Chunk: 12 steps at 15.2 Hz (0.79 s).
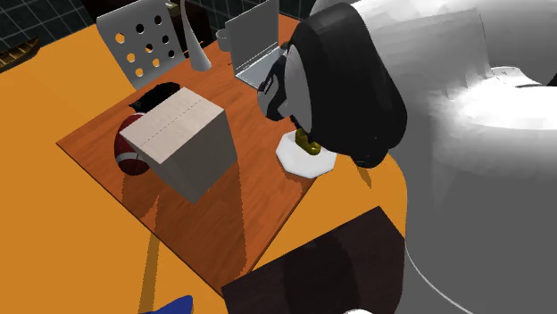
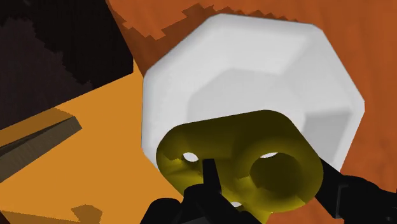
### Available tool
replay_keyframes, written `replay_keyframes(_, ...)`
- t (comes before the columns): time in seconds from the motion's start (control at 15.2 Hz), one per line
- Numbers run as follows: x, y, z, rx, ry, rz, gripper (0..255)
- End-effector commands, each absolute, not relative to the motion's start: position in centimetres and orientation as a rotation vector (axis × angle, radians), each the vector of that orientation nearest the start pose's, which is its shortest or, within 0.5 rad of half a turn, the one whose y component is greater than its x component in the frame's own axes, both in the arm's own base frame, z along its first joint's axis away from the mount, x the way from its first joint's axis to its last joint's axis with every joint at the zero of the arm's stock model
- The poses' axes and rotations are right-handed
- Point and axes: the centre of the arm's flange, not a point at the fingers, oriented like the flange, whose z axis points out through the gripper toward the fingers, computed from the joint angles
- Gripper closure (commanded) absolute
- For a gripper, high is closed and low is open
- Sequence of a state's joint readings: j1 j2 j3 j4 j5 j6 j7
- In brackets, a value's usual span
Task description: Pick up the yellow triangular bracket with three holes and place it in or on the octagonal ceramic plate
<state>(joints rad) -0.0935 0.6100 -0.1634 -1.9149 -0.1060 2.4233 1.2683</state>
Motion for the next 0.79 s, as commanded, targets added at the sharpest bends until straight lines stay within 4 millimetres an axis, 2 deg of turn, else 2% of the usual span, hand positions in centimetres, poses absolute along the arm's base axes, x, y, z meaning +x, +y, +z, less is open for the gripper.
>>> replay_keyframes(0.0,60.9,-16.7,16.2,-2.528,2.165,0.012,255)
replay_keyframes(0.73,60.9,-16.7,10.4,-2.528,2.165,0.012,255)
